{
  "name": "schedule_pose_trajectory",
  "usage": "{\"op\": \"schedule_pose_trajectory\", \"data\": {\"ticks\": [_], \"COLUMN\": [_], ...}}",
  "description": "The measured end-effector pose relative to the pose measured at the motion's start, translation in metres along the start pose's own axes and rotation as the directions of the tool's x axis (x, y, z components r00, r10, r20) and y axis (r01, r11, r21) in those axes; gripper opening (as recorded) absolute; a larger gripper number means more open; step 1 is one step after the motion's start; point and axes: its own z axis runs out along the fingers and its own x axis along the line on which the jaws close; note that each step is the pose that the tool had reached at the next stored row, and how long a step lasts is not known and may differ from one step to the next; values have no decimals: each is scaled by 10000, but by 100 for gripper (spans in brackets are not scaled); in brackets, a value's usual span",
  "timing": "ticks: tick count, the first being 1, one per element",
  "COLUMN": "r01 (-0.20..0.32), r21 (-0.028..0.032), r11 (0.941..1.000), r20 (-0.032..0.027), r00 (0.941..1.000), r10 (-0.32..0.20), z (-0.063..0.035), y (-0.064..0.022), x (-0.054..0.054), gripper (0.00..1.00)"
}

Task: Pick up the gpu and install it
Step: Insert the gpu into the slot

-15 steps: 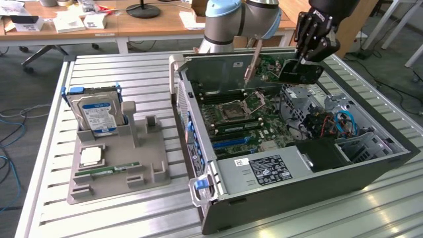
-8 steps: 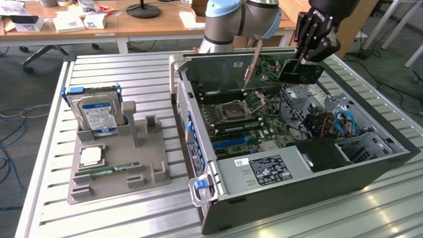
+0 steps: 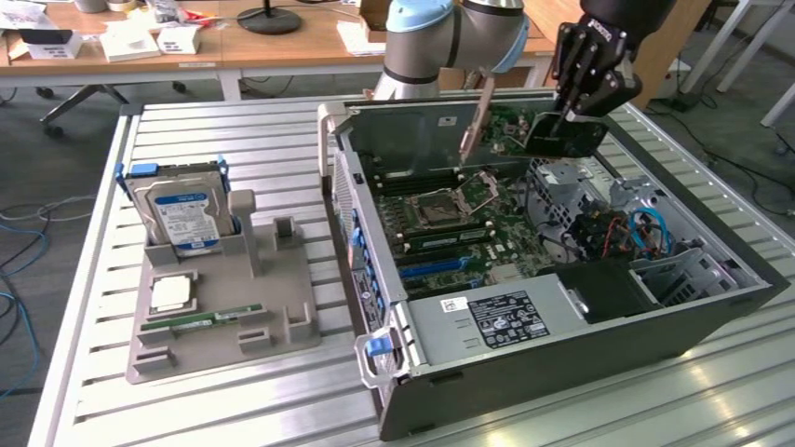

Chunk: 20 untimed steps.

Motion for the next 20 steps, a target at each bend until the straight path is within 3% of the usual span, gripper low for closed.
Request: {"op": "schedule_pose_trajectory", "data": {"ticks": [5,14,20], "r01": [294,800,881], "r21": [4,79,93], "r11": [9996,9968,9961], "r20": [-15,-34,-36], "r00": [9996,9968,9961], "r10": [-294,-800,-880], "z": [3,13,13], "y": [0,1,1], "x": [0,1,0], "gripper": [26,26,26]}}
